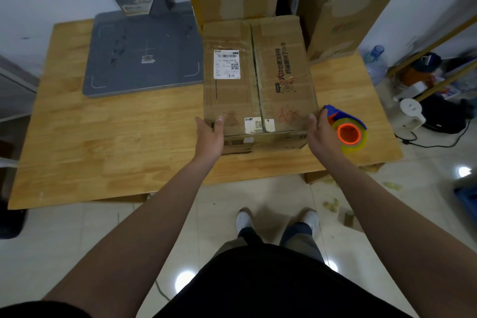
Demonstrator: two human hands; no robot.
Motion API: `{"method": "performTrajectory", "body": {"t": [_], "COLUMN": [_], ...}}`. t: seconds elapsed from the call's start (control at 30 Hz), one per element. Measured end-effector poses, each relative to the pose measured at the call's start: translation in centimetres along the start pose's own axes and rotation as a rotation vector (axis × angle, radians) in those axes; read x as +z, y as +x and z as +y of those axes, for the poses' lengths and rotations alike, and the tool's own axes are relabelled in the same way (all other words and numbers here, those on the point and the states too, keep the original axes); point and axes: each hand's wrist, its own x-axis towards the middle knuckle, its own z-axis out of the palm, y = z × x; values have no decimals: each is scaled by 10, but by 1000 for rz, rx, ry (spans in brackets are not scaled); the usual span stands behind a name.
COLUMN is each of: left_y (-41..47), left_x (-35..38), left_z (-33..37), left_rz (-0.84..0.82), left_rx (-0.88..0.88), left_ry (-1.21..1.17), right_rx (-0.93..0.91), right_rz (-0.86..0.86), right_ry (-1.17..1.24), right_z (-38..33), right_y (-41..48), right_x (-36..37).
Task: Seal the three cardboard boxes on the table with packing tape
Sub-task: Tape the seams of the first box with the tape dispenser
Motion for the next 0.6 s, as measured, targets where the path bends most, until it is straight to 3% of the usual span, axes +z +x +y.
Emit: {"method": "performTrajectory", "body": {"t": [0.1,0.2,0.5,0.6], "left_y": [14,15,-12,-36], "left_x": [-2,-1,-4,1], "left_z": [1,1,-5,-24], "left_rz": [38,72,-6,27], "left_rx": [-42,42,-101,-68], "left_ry": [-36,-70,-70,-123], "right_rx": [55,163,161,136], "right_rz": [-27,-46,-70,-83], "right_ry": [-19,30,180,182], "right_z": [-8,-14,2,9], "right_y": [12,21,9,-11], "right_x": [0,-2,-5,-11]}}
